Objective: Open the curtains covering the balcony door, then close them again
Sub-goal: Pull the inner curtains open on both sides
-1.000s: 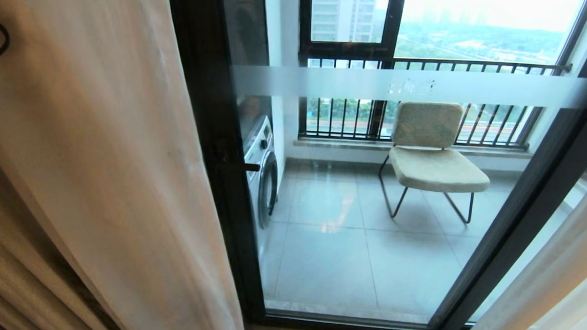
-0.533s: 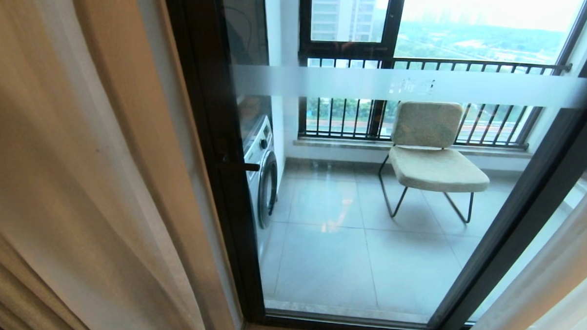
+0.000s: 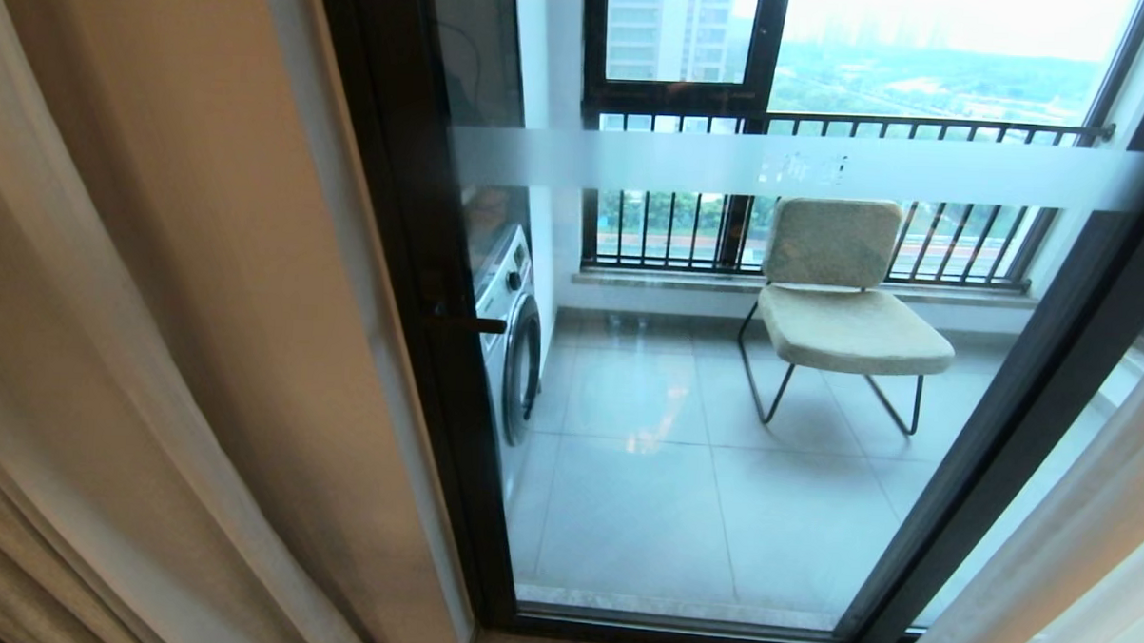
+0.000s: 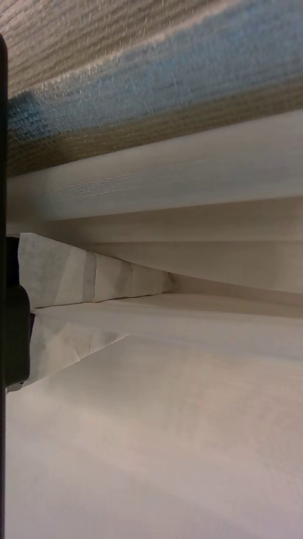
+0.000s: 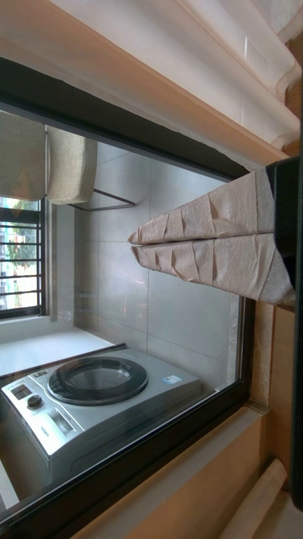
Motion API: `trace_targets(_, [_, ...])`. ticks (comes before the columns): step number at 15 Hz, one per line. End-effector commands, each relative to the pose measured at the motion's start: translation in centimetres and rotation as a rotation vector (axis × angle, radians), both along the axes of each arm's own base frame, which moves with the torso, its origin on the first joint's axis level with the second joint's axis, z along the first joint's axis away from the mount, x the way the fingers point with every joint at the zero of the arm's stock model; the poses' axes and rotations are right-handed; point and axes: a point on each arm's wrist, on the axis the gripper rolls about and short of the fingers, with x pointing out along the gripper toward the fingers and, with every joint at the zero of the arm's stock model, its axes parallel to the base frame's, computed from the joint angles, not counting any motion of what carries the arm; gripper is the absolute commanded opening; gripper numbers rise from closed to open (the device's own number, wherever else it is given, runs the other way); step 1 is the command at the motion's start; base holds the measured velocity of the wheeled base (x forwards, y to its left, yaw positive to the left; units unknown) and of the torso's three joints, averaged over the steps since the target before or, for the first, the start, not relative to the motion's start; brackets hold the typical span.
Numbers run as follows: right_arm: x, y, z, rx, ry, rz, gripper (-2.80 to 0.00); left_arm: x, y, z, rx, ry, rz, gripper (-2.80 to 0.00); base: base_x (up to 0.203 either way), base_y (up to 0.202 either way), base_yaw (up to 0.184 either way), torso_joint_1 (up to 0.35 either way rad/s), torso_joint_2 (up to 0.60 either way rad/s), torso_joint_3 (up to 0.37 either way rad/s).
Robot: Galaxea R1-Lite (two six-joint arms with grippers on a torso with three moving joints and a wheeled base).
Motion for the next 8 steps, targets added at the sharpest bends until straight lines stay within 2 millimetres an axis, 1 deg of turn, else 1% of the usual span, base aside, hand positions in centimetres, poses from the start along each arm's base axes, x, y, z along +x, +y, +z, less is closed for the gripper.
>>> trace_targets(1, [0.0,0.0,0.0,0.000,0.000,0.000,-2.80,-0.2,-1.6,1.9,0.029,-0.028,-0.024,-2.80,0.000,0.000,0.000,0.000,0.00,0.000])
trace_targets(5, [0.0,0.0,0.0,0.000,0.000,0.000,-2.80,-0.9,-5.6,6.2,0.108,-0.106,-0.082,-2.80,0.000,0.000,0.000,0.000,0.00,0.000])
trace_targets(8, [0.0,0.0,0.0,0.000,0.001,0.000,-2.80,-2.6,-8.3,9.5,0.167,-0.156,-0.141,-2.80,0.000,0.000,0.000,0.000,0.00,0.000])
